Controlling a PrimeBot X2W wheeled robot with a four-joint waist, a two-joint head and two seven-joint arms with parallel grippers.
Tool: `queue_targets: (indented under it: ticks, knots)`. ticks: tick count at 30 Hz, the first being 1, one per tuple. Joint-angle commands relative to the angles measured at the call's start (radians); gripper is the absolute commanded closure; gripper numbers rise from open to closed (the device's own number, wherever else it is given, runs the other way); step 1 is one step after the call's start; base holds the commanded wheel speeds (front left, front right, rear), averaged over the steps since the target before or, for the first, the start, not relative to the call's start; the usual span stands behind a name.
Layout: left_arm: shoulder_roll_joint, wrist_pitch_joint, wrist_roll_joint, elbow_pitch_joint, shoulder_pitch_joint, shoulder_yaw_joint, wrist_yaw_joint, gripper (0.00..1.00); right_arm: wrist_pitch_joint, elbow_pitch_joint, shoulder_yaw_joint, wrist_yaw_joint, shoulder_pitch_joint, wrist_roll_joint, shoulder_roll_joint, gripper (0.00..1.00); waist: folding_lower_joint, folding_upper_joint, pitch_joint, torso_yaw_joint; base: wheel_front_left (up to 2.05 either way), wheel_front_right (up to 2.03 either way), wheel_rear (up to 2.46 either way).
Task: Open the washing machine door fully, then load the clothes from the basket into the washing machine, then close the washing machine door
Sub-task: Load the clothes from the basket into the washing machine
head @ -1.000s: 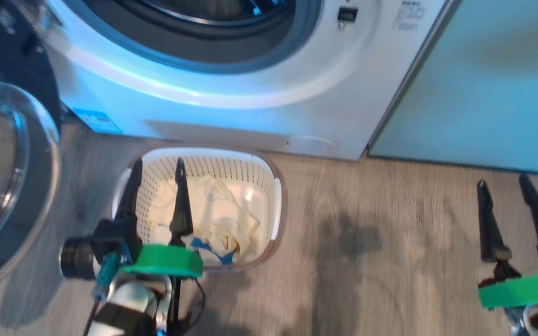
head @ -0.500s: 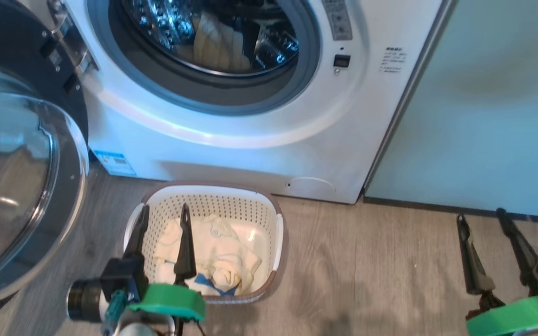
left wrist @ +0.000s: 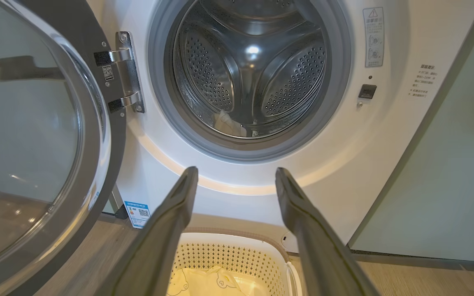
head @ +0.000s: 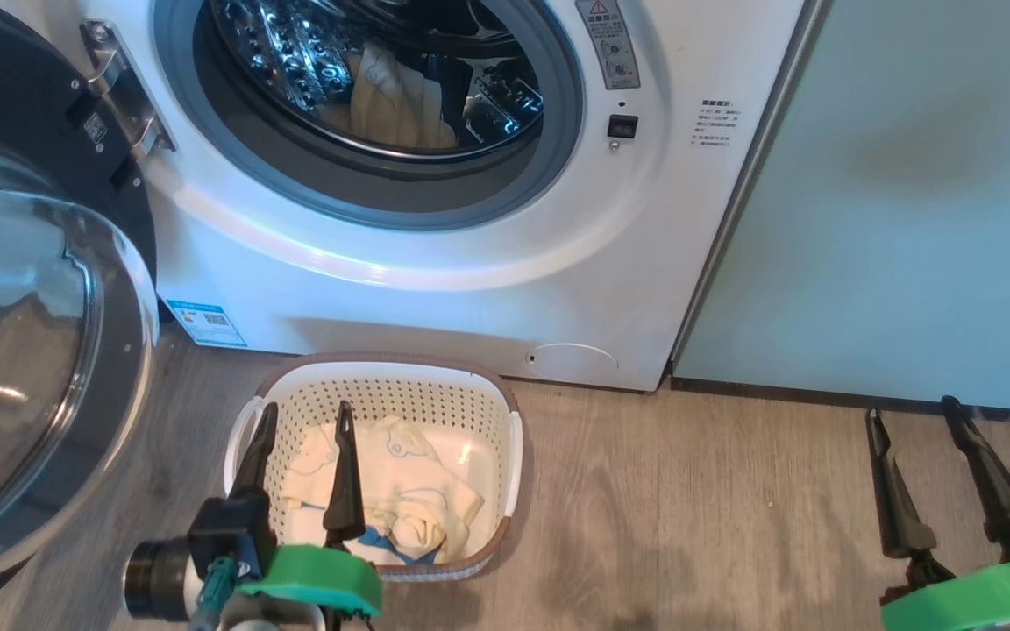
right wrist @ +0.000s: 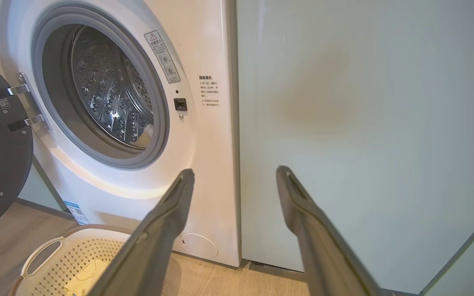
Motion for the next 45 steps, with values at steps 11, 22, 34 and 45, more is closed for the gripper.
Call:
queue_targets:
  ticks: [11,22,34,45]
  knots:
    - [0.007,-0.007,0.016,-0.012,-0.052,0.032,0.003,0.0,-0.005,-0.036,0.015,-0.003,-0.016,-0.007,-0.002,0.0,0.0,-0.0001,0.029,-0.004,0.0,0.0,0.0]
    - [-0.021,0.013,-0.008,0.08,-0.144,0.008,-0.037,0.0,-0.012,-0.045,0.017,-0.003,-0.047,0.006,-0.002,0.0,0.0,-0.0001,0.108,-0.003,0.0,0.0,0.0]
    - [-0.079,-0.001,-0.058,0.428,-0.4,-0.003,-0.173,0.0,-0.037,-0.061,0.009,-0.003,-0.136,0.024,-0.014,0.0,0.0,-0.0001,0.317,-0.022,0.0,0.0,0.0]
    - [-0.104,-0.001,-0.1,0.763,-0.664,0.002,-0.3,0.0,-0.063,-0.051,0.018,-0.003,-0.246,0.057,-0.023,0.0,0.0,-0.0001,0.545,-0.065,0.0,0.0,0.0]
